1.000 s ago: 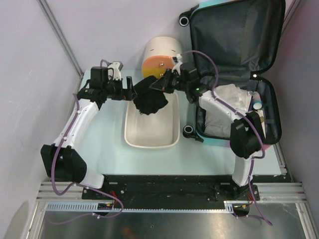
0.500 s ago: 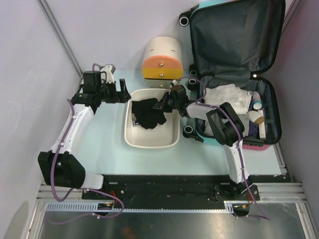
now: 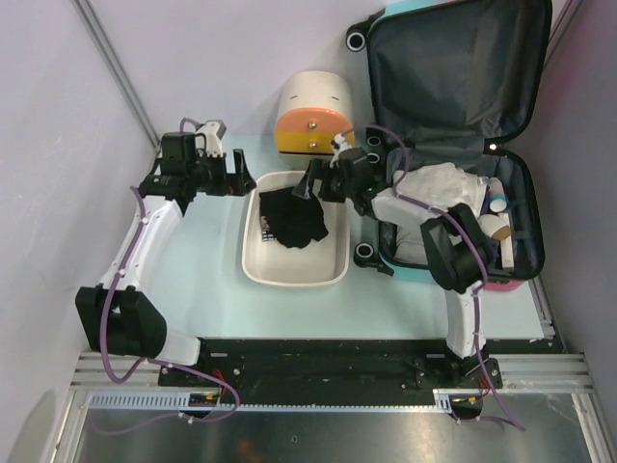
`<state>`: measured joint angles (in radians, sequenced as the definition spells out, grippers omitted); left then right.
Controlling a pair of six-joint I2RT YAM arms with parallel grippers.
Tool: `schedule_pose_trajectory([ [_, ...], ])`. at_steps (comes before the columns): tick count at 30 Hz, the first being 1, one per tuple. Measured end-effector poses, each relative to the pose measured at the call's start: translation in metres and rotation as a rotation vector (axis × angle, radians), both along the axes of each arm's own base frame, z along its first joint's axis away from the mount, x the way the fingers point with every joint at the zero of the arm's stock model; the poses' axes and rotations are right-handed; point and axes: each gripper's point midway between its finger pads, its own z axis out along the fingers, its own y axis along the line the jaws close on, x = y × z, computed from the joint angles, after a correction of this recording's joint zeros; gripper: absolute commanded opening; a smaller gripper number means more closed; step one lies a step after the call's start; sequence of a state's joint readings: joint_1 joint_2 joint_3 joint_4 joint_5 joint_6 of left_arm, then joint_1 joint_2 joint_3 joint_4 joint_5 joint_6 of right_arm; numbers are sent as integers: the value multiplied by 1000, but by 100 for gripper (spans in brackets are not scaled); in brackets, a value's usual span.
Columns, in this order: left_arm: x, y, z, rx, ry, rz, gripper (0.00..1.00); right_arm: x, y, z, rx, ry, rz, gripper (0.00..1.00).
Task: Open, take out, and arrange the luggage
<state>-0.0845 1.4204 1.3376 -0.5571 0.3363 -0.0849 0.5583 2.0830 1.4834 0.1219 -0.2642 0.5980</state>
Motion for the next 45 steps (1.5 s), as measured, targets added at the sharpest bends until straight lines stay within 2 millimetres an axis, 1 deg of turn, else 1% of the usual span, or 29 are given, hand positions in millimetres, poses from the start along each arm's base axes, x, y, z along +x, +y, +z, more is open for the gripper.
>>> schedule_pose_trajectory([
  [1,1,-1,2,-1,-7,-7,100,0,-5,14,-1,-27,9,100],
  [4,4,-4,13,-2,-37,-34,100,1,-29,74,-7,-162,49,100],
  [6,5,-6,18,0,-58,-62,100,2,-58,115,-29,-265,75,100],
  [7,5,-8,20,1,-68,-79,100,2,-72,130,-43,-303,81,100],
  [9,4,-11,21,5,-79,-113,100,4,-114,162,-90,-380,82,100],
  [10,4,-14,21,8,-84,-132,100,5,-137,173,-120,-405,69,100],
  [11,4,-16,20,11,-88,-152,100,6,-162,182,-157,-426,50,100],
  [12,3,-19,20,15,-93,-175,100,6,-184,186,-195,-436,33,100],
  [13,3,-23,19,19,-98,-197,100,6,-211,187,-239,-434,10,100],
  [14,2,-26,18,21,-101,-217,100,4,-235,185,-280,-421,-9,100],
  [15,2,-31,17,30,-105,-243,100,0,-257,178,-321,-391,-26,100],
  [16,0,-37,16,37,-110,-269,100,-5,-276,171,-355,-360,-36,99],
  [18,-3,-49,13,45,-116,-319,100,-16,-307,152,-419,-292,-44,98],
  [20,-7,-64,10,53,-118,-374,100,-30,-329,133,-474,-229,-32,97],
  [21,-10,-72,8,55,-117,-401,100,-41,-339,119,-505,-184,-14,97],
  [22,-11,-78,6,57,-116,-422,100,-50,-347,109,-527,-146,0,96],
  [25,-13,-92,0,51,-105,-468,100,-74,-362,87,-574,-62,50,96],
  [28,-13,-98,-7,46,-87,-485,100,-90,-371,75,-617,-23,86,96],
  [31,-8,-101,-10,39,-78,-494,100,-93,-371,69,-668,-24,114,96],
  [33,-5,-103,-10,33,-76,-500,100,-89,-366,67,-727,-55,149,96],
  [36,-3,-105,-10,30,-74,-501,100,-78,-352,64,-828,-122,226,97],
  [39,-3,-105,-9,27,-73,-499,100,-64,-340,54,-919,-176,300,97],
  [42,-3,-105,-10,27,-73,-499,100,-47,-341,36,-1010,-197,359,97],
  [45,-3,-105,-10,28,-73,-497,100,-38,-347,16,-1077,-190,417,97],
])
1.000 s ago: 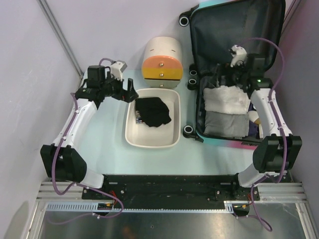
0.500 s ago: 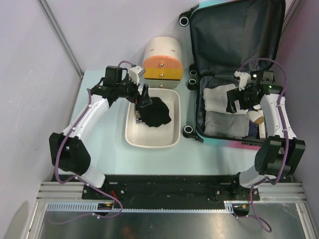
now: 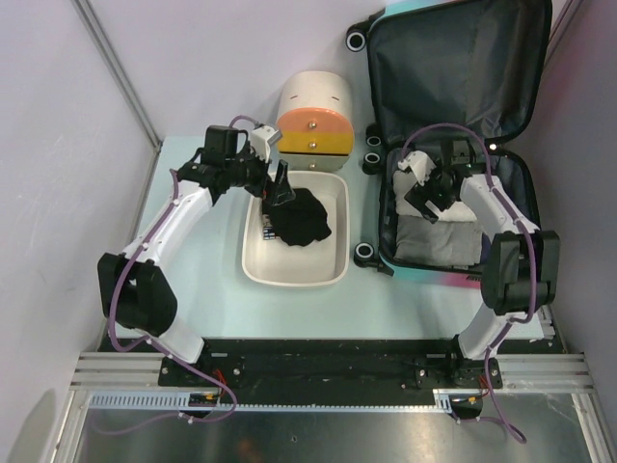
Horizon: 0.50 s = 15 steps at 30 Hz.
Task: Open, take out, and arrange the luggage
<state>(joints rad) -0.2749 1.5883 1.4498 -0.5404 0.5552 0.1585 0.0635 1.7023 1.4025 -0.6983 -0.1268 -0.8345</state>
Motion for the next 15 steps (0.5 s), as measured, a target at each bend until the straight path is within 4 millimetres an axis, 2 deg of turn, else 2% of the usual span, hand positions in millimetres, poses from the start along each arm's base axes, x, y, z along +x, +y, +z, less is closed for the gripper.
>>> schedule_pose_trajectory([
  [6,1,2,-1,9,-2,11,100,15,-16,-29,-124,19,80,96],
  [11,3,4,-1,16,-5,21,100,21,-21,-33,-192,11,172,95],
  [13,3,4,-1,17,-5,22,100,23,-23,-33,-214,7,207,85],
  [14,3,4,-1,17,-5,22,100,23,-24,-32,-222,5,219,69],
  [15,3,4,-1,18,-5,22,100,24,-26,-32,-230,3,232,59],
])
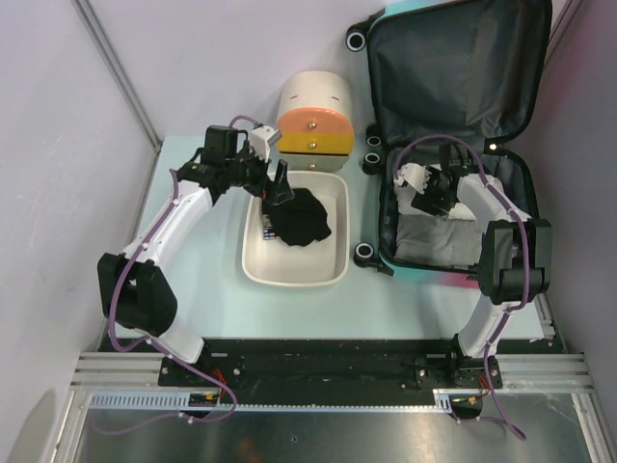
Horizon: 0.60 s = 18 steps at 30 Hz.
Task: Open, take out, and arrange the luggage
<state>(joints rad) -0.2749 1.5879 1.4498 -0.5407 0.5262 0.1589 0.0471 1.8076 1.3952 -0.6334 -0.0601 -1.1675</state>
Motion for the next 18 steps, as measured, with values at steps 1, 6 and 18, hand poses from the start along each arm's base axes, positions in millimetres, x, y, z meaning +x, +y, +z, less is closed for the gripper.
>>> schedule_pose_trajectory([
  [1,0,0,0,0,0,0,100,1,-2,0,-6,-2,9,49],
  [6,0,0,0,0,0,0,100,7,-7,9,-4,-19,26,0],
  [18,2,3,0,0,2,11,99,62,-17,141,228,-281,-140,0],
])
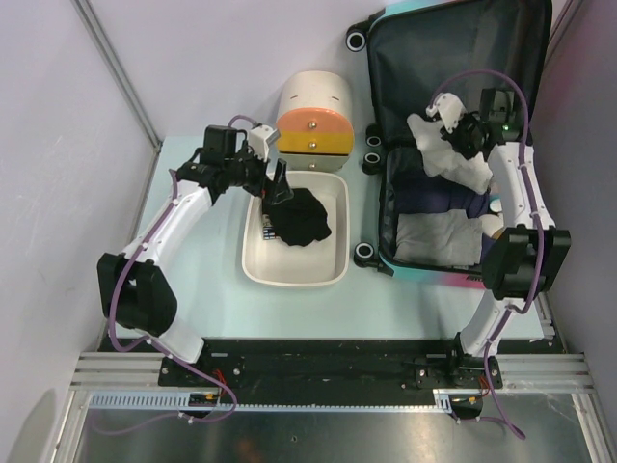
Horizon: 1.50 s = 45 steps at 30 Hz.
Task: Open, take out, and arrange the luggage
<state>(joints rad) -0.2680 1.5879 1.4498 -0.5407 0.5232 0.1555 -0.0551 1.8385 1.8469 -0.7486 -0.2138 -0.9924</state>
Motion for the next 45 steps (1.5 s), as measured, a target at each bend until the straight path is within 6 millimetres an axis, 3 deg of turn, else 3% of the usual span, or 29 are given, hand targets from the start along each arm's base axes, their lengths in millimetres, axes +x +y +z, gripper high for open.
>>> schedule_pose_trajectory([
  [4,2,6,1,-18,17,26,99,6,14,27,62,-57,-11,0],
  [8,9,22,0,-51,49,80,98,6,60,36,108,-70,36,0],
  [17,26,66,-3,-123,123,228,97,-8,225,72,202,-207,245,0],
  [25,25,96,-19,-149,185,319,97,-54,355,104,278,-369,485,0],
  [27,24,105,-24,-153,198,340,97,-68,378,93,275,-395,531,0],
  [30,22,116,-29,-158,214,372,97,-81,398,54,224,-407,558,0],
  [35,17,127,-34,-159,226,399,97,-112,412,-30,102,-312,574,0],
  [39,13,129,-33,-162,223,403,97,-140,417,-65,57,-233,590,2],
  [40,13,129,-33,-164,223,401,97,-147,419,-70,56,-211,595,15],
  [42,12,129,-33,-169,226,399,97,-159,422,-78,58,-173,606,29],
  [43,11,129,-33,-172,228,397,97,-164,423,-82,62,-150,615,50],
  [45,11,129,-33,-177,231,392,96,-173,423,-91,67,-100,627,70],
])
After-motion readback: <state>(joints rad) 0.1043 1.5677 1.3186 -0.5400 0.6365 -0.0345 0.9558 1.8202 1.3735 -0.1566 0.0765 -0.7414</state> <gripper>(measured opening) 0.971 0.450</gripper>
